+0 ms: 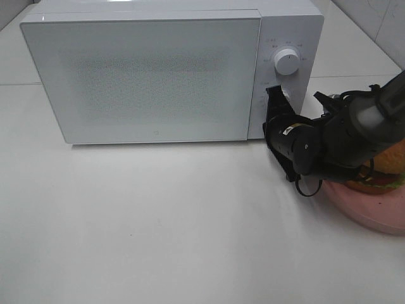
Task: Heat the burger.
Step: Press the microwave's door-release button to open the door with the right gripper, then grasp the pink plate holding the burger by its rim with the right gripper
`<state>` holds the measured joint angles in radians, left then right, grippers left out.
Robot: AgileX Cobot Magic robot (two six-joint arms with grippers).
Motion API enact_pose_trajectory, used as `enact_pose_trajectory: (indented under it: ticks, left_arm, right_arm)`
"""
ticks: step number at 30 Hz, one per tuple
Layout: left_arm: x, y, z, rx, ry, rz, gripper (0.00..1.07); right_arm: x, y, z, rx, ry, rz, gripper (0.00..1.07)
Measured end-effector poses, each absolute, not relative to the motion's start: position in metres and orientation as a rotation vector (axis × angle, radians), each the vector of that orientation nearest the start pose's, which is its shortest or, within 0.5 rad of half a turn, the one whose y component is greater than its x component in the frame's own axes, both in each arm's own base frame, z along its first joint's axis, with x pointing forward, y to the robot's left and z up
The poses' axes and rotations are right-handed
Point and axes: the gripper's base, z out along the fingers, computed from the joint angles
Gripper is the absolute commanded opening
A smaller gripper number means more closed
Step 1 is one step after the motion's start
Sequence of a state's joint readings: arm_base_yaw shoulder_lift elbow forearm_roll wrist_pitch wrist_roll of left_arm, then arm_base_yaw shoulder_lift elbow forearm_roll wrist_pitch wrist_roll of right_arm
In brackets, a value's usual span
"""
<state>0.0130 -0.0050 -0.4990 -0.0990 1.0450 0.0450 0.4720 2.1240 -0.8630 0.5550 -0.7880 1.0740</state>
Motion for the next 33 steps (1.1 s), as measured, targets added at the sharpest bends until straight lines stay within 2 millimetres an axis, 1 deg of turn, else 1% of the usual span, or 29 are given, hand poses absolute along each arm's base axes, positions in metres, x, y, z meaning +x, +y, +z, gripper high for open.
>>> enact_pose_trajectory:
  ticks: [13, 17, 21, 22, 24, 25, 26, 28, 29, 31, 32, 33]
  left_arm:
    - [-0.005, -0.008, 0.279, 0.036, 2.021, -0.081, 0.0]
    - [-0.005, -0.008, 0.279, 0.036, 2.021, -0.081, 0.0]
    - [-0.005, -0.008, 0.279, 0.036, 2.021, -0.081, 0.0]
    - [-0.005, -0.008, 0.279, 0.036, 2.021, -0.081, 0.0]
    - [-0.005, -0.008, 0.279, 0.036, 2.021, -0.081, 0.0]
    - [-0.005, -0.008, 0.279, 0.036, 2.021, -0.081, 0.0]
    - [-0.005, -0.008, 0.279, 0.036, 2.021, -0.081, 0.0]
    - [-0.005, -0.008, 0.279, 0.036, 2.021, -0.081, 0.0]
    - [-0.005, -0.008, 0.279, 0.036, 2.021, -0.081, 0.0]
    - [-0.005, -0.008, 0.279, 0.036, 2.021, -0.081, 0.0]
    - [-0.005, -0.008, 0.279, 0.036, 2.021, -0.081, 0.0]
    - [-0.005, -0.008, 0.279, 0.036, 2.021, -0.081, 0.0]
  right_arm:
    - [0.35, 0.14, 0.081, 1.26, 1.71, 0.841, 0.0]
    - [0.35, 0.139, 0.086, 1.289, 1.733, 0.842, 0.0]
    - [0.349, 0.138, 0.091, 1.277, 1.754, 0.848, 0.0]
    - [0.345, 0.137, 0.095, 1.262, 1.758, 0.853, 0.0]
    - [0.342, 0.136, 0.096, 1.253, 1.765, 0.851, 0.0]
    - [0.337, 0.134, 0.1, 1.225, 1.771, 0.856, 0.0]
    - [0.337, 0.134, 0.1, 1.225, 1.771, 0.856, 0.0]
    - [0.328, 0.131, 0.107, 1.166, 1.784, 0.868, 0.0]
    - [0.328, 0.131, 0.107, 1.166, 1.784, 0.868, 0.0]
    - [0.319, 0.129, 0.112, 1.124, 1.805, 0.874, 0.0]
    - [0.319, 0.129, 0.112, 1.124, 1.805, 0.874, 0.0]
    - [0.312, 0.126, 0.113, 1.11, 1.822, 0.87, 0.0]
